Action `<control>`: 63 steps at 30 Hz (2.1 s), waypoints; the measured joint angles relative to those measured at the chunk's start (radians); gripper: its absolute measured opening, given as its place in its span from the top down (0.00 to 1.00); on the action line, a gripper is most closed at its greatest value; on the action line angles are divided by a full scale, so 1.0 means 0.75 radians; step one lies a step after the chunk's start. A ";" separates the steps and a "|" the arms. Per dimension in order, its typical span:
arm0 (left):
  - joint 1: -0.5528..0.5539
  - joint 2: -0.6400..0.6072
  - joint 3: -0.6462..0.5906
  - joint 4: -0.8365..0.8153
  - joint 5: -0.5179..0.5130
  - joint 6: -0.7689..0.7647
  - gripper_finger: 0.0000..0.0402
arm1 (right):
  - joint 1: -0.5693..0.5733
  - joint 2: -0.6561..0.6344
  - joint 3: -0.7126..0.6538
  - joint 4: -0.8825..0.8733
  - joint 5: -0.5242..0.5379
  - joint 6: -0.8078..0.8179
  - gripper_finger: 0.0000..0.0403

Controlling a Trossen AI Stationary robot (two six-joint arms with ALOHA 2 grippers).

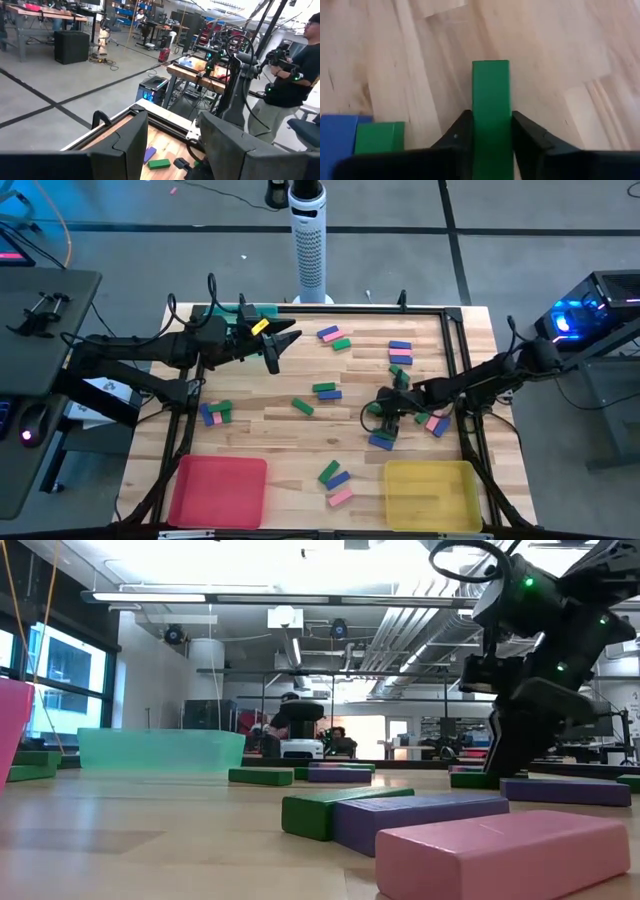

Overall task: Sort blocks
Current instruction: Put the green block into the yellow bin, then put the blue block into the red bin

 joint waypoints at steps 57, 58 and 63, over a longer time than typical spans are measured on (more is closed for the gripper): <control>-0.003 0.001 -0.001 -0.002 0.217 0.060 0.58 | 1.079 0.256 0.859 -0.976 -0.172 1.018 0.41; -0.003 0.001 -0.001 -0.002 0.218 0.060 0.58 | 1.068 0.224 0.887 -1.026 -0.176 1.036 0.40; -0.003 0.001 -0.001 -0.002 0.241 0.060 0.58 | 1.011 0.097 1.060 -1.192 -0.145 0.976 0.38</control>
